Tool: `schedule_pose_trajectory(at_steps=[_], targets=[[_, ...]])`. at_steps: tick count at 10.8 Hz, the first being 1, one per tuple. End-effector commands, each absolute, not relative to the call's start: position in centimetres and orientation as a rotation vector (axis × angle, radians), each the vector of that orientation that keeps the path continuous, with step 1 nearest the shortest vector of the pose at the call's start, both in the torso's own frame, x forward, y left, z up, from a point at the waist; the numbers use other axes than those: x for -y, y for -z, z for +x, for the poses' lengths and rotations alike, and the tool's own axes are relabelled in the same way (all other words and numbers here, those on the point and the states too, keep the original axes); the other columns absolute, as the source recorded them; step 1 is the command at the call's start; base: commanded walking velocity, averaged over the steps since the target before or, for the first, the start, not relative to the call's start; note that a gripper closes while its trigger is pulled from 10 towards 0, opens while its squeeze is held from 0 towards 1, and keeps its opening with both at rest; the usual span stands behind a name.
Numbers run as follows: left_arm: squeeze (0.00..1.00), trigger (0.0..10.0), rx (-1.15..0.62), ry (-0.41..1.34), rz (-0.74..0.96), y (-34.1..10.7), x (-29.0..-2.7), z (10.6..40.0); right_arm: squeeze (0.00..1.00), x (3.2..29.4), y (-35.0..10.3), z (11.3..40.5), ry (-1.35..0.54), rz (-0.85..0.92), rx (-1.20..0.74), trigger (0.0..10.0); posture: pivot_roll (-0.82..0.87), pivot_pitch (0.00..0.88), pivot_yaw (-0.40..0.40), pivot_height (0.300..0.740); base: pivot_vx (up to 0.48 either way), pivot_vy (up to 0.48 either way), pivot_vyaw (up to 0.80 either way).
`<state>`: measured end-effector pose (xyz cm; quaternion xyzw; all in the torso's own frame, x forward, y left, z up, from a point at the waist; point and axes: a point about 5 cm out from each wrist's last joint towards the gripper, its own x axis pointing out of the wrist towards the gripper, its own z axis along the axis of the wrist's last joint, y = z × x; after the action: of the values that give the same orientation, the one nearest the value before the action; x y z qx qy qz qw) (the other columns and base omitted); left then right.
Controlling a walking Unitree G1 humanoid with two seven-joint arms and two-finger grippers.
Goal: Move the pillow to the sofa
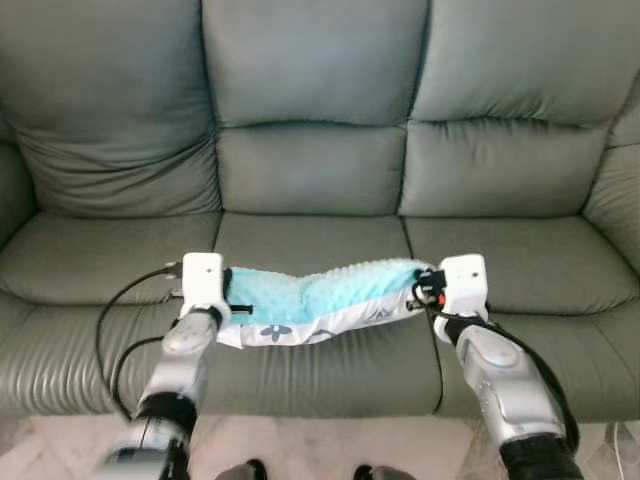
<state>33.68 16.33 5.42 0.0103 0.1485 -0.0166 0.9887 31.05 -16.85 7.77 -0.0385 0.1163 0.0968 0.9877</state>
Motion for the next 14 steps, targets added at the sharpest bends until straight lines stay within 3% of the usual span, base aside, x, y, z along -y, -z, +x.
schedule_pose_trajectory(at_steps=[1, 6, 8, 11, 14], targets=[[0.00, 10.0, -0.308, 0.042, 0.034, -5.3, -16.3, 33.8, 0.00, 16.9, -7.6, 31.2, -0.200, -0.089, -0.238, 10.0, -0.15, 0.232, 0.012, 0.740, 0.000, 0.000, 0.00], [0.00, 10.0, -0.381, 0.134, 0.120, -6.2, -14.6, 35.5, 0.00, 18.8, -7.9, 33.5, -0.090, -0.132, -0.263, 10.0, -0.17, 0.346, 0.031, 0.740, 0.000, 0.000, 0.00], [0.00, 10.0, -0.258, 0.135, 0.102, -9.8, -13.6, 37.6, 0.00, 19.1, -10.6, 35.7, -0.032, -0.123, -0.170, 10.0, -0.18, 0.363, 0.025, 0.740, 0.000, 0.000, 0.00], [0.00, 10.0, -0.079, 0.002, 0.126, -14.2, -14.3, 39.5, 0.00, 20.1, -15.4, 37.9, 0.074, -0.089, 0.091, 10.0, -0.16, 0.376, 0.031, 0.740, 0.000, 0.000, 0.00], [0.00, 10.0, -0.181, -0.070, 0.198, -11.2, -15.9, 38.2, 0.00, 17.3, -8.7, 35.3, -0.012, -0.021, -0.084, 10.0, -0.17, 0.382, 0.028, 0.740, 0.000, 0.000, 0.00]])
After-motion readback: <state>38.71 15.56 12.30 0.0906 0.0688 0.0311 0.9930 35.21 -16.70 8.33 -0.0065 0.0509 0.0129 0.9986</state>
